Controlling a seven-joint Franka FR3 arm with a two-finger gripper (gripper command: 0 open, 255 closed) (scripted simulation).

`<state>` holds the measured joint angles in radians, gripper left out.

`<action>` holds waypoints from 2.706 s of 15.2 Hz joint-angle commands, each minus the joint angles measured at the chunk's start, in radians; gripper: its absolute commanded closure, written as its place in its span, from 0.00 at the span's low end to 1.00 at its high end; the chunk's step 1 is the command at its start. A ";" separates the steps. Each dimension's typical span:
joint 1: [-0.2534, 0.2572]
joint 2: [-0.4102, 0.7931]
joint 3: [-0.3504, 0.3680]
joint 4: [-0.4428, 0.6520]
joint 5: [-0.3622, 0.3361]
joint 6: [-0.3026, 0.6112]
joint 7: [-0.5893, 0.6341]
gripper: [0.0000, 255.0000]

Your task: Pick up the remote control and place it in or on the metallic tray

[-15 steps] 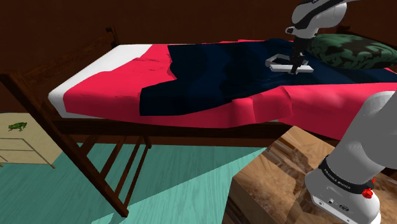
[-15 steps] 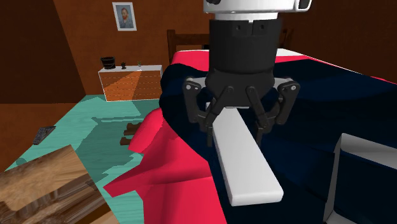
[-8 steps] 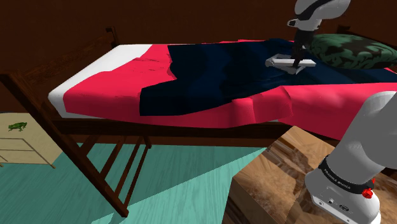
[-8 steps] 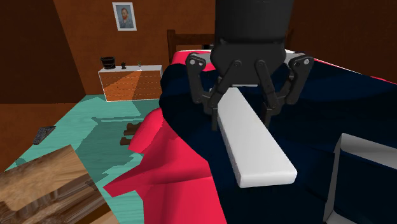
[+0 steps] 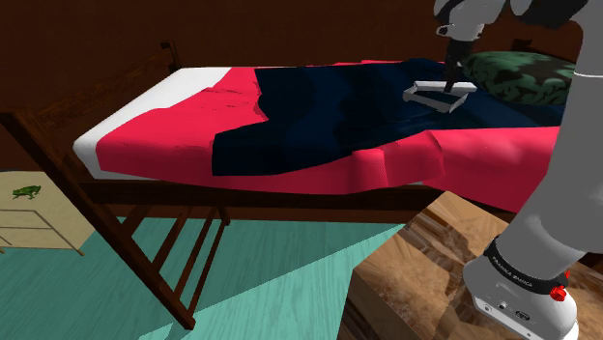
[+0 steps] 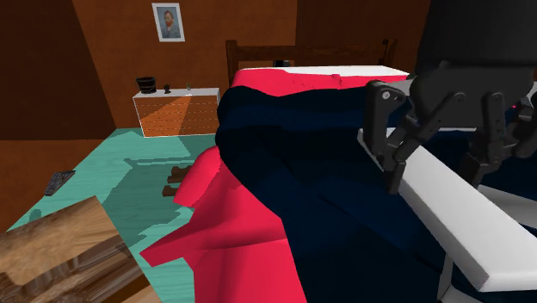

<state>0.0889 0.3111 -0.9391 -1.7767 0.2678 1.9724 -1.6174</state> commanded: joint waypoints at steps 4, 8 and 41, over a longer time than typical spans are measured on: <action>-0.219 0.245 0.083 0.328 0.160 -0.140 -0.089 1.00; -0.416 0.442 0.154 0.667 0.244 -0.274 -0.093 1.00; -0.574 0.631 0.217 0.959 0.300 -0.341 -0.065 0.00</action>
<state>-0.4782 0.9477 -0.7204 -0.8466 0.5709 1.6623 -1.6906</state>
